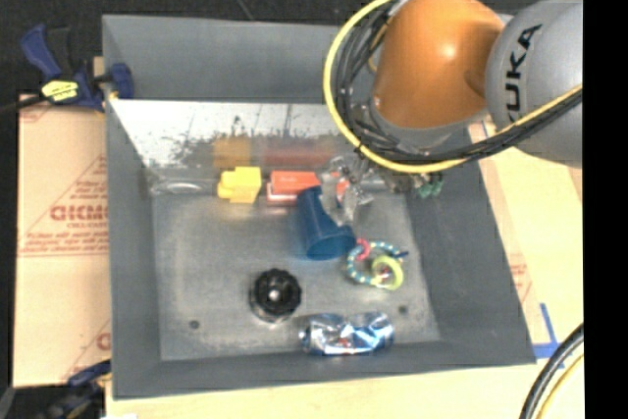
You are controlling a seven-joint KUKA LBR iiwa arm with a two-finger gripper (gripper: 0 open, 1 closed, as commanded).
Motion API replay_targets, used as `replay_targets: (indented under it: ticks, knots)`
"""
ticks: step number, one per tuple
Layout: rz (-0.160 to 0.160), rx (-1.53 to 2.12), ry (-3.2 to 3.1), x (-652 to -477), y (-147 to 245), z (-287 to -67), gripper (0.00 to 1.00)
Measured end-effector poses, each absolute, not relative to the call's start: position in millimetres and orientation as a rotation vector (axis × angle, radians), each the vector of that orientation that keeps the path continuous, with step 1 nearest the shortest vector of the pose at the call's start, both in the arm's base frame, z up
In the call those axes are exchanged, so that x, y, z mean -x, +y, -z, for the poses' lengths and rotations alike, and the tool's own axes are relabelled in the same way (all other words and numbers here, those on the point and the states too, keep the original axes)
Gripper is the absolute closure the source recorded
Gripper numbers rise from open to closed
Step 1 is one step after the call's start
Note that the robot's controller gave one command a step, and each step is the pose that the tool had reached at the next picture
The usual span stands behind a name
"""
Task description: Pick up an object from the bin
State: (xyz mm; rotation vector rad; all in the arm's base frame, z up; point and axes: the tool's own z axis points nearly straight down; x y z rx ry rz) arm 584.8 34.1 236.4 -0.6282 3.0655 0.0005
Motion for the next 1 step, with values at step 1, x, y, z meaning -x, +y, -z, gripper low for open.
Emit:
replay_targets:
  ticks: [1]
  knots:
    - [-0.002,0.586,3.073,-584.8,20.1,-222.8,1.0]
